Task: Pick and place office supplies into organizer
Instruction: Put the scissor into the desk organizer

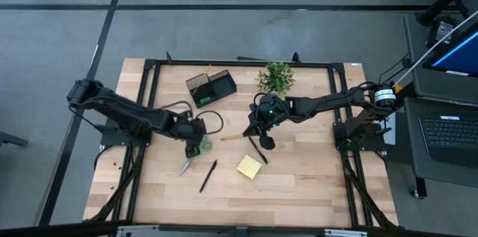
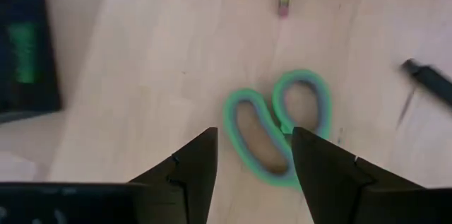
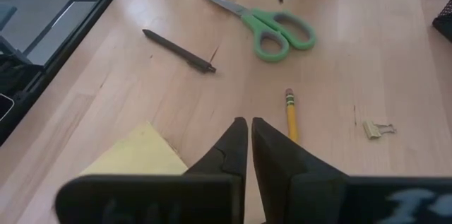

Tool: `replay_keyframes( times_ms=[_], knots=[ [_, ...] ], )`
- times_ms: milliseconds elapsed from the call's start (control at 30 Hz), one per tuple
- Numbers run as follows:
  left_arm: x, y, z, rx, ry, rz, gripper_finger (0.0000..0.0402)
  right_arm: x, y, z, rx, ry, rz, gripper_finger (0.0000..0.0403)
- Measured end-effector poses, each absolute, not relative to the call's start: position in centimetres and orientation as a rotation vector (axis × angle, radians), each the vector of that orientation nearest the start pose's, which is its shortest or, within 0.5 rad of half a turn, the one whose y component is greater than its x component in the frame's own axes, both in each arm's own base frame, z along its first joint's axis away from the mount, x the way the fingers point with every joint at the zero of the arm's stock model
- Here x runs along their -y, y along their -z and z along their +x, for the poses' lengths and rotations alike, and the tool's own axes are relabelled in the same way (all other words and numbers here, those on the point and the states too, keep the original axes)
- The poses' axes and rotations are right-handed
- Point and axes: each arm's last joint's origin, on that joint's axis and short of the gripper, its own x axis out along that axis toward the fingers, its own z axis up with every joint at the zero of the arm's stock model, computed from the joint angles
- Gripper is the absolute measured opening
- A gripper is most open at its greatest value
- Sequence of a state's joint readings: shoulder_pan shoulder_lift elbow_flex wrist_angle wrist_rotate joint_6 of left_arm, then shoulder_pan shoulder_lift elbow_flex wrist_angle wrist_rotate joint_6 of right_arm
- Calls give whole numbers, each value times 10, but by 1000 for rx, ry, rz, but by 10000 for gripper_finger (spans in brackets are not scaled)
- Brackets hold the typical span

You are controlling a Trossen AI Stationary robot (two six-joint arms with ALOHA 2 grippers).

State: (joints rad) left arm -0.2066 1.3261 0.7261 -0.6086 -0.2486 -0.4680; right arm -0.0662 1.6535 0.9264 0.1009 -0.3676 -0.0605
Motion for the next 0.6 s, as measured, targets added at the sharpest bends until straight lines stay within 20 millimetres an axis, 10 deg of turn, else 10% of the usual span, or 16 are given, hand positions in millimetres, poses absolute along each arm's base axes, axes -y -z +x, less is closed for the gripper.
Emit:
replay_keyframes(
  times_ms=[600],
  knots=[
    [18,-129,243,-1381,-299,-190,172,12,-193,341,-605,-311,73,26]
  ],
)
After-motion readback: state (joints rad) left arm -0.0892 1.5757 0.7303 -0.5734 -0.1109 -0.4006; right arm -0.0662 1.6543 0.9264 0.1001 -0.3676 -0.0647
